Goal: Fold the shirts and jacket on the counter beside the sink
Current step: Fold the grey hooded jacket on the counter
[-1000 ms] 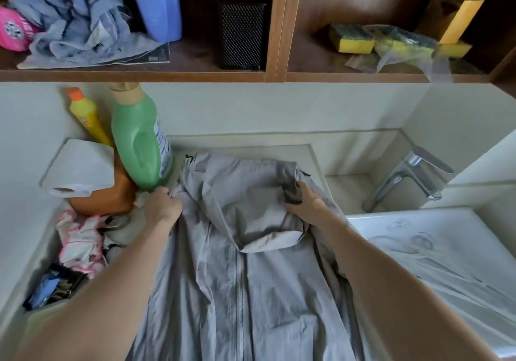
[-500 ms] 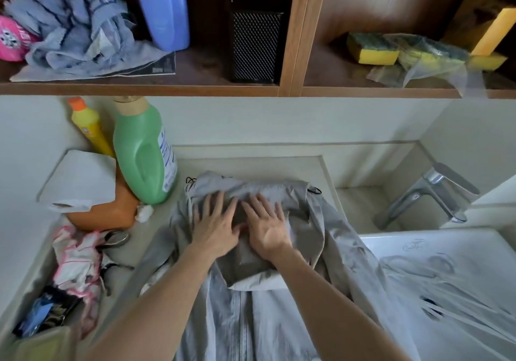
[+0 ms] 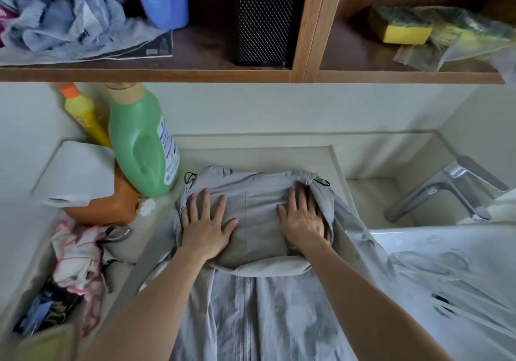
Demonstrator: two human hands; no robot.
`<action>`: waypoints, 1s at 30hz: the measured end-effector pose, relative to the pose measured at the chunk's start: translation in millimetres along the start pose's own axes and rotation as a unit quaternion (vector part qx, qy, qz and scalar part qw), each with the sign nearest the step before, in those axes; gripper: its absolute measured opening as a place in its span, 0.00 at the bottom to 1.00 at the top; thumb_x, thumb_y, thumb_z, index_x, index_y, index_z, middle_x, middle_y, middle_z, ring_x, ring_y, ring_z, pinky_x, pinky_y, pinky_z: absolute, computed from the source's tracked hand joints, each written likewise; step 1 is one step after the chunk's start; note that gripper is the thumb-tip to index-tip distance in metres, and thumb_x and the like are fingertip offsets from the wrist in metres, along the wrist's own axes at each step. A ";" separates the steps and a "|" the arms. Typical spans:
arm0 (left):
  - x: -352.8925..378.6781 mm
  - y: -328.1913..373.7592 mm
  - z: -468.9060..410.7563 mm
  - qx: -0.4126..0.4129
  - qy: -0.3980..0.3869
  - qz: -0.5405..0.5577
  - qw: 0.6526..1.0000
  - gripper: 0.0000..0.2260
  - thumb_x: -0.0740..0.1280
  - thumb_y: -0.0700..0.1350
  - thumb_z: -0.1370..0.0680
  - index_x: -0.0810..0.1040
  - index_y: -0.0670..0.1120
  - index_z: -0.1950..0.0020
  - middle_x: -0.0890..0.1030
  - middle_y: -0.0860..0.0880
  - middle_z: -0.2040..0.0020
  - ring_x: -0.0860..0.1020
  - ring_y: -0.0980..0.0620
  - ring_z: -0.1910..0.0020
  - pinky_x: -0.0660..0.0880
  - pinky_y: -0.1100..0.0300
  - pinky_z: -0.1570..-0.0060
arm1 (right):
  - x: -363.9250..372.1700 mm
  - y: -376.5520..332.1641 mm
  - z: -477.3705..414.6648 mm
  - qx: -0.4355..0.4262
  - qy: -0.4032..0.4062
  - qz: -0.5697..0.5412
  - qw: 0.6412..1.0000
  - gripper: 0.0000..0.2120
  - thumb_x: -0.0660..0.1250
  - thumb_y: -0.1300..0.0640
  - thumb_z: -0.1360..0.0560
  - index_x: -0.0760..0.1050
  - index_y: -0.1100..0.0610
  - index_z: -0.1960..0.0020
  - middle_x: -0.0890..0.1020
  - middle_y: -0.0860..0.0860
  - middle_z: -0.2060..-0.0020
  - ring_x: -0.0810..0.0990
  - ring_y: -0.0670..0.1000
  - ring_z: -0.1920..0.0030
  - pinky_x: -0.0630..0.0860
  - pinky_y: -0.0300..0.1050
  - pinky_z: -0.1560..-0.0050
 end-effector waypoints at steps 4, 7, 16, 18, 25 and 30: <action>-23.4 38.5 6.0 -0.015 0.011 0.060 0.998 0.27 0.51 0.58 0.19 0.55 0.55 0.20 0.49 0.45 0.18 0.49 0.40 0.20 0.50 0.40 0.24 | -1.4 -61.8 33.5 -0.142 0.047 0.013 0.989 0.27 0.48 0.47 0.17 0.50 0.51 0.19 0.48 0.53 0.19 0.44 0.55 0.20 0.38 0.59 0.23; -15.6 58.6 43.9 0.065 0.071 0.030 0.995 0.30 0.46 0.61 0.20 0.61 0.51 0.20 0.58 0.44 0.19 0.56 0.40 0.21 0.55 0.40 0.25 | 0.6 -61.3 60.7 -0.210 0.120 0.050 0.969 0.25 0.53 0.48 0.18 0.62 0.51 0.22 0.61 0.54 0.21 0.54 0.57 0.20 0.45 0.63 0.22; -6.6 36.7 53.0 0.058 0.082 -0.005 0.995 0.33 0.46 0.69 0.21 0.65 0.53 0.22 0.61 0.45 0.21 0.60 0.38 0.24 0.61 0.38 0.30 | -11.0 40.9 48.8 -0.037 0.065 0.137 0.988 0.29 0.48 0.36 0.20 0.65 0.50 0.25 0.71 0.56 0.33 0.68 0.60 0.32 0.59 0.60 0.27; -16.3 35.6 40.0 0.039 0.051 0.001 0.998 0.30 0.49 0.69 0.22 0.66 0.56 0.26 0.63 0.47 0.23 0.64 0.39 0.28 0.66 0.40 0.36 | -28.5 31.4 36.0 -0.054 0.051 0.113 0.991 0.23 0.55 0.39 0.20 0.71 0.50 0.32 0.74 0.55 0.37 0.73 0.60 0.36 0.68 0.57 0.35; -94.9 -8.5 -37.1 -0.017 0.186 0.180 0.966 0.34 0.72 0.45 0.24 0.59 0.49 0.22 0.57 0.42 0.21 0.78 0.38 0.38 0.79 0.49 0.56 | -88.5 48.8 -27.6 0.000 0.053 -0.086 0.995 0.44 0.73 0.43 0.28 0.51 0.46 0.21 0.65 0.54 0.29 0.75 0.59 0.37 0.74 0.52 0.38; -70.0 -31.8 -80.2 -0.122 -0.037 0.381 0.916 0.21 0.76 0.43 0.26 0.72 0.42 0.37 0.83 0.39 0.48 0.84 0.43 0.60 0.83 0.44 0.56 | -69.1 52.2 -52.9 0.075 -0.066 -0.236 0.967 0.17 0.75 0.52 0.28 0.73 0.58 0.46 0.83 0.57 0.65 0.83 0.52 0.72 0.82 0.47 0.68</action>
Point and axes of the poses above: each hand's wrist, its own z-axis away from the middle knuckle, its own x-axis out of the palm, y = z × x, the point moved 6 cm from there along -z, towards the middle knuckle
